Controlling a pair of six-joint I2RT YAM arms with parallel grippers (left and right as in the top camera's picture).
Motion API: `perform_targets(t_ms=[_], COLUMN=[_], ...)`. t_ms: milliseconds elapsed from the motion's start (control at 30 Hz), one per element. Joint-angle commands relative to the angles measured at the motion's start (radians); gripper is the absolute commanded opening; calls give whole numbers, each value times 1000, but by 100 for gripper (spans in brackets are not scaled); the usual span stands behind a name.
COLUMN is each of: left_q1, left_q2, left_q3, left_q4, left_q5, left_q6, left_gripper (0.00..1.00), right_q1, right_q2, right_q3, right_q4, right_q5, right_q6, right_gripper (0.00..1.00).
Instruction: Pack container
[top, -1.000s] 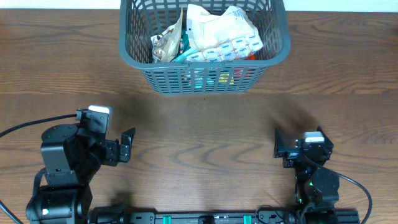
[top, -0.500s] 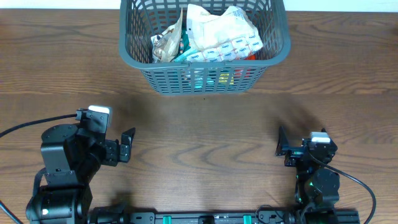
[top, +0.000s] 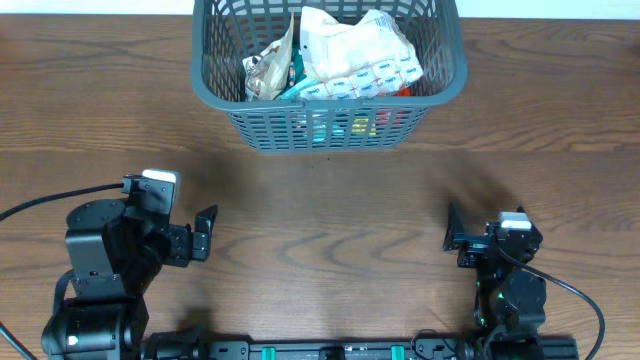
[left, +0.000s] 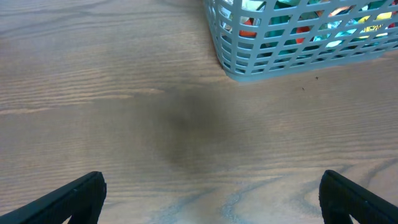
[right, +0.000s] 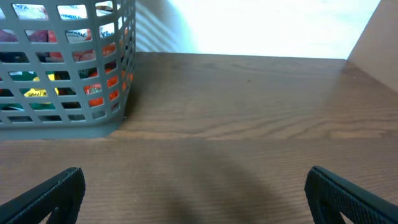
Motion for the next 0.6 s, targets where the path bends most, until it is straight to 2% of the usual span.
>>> perform_targets(t_ms=[0,267,567], left_q1=[4,-27,-81], left_q2=[-1,-164,-452], left_q3=[3,-41,-325], left_q4=[1,-39,179], left_q5=[9,-7,-108], left_q6=[-1,53,70], left_gripper=[99,99,99], right_q1=[-13,-13,-14], right_q2=[-9,-9,-9], right_q3=[-5,-5,-5], right_q4=[3,3,3], right_q5=[10,10,10], right_q6=[18,18,18], right_gripper=[99,99,99])
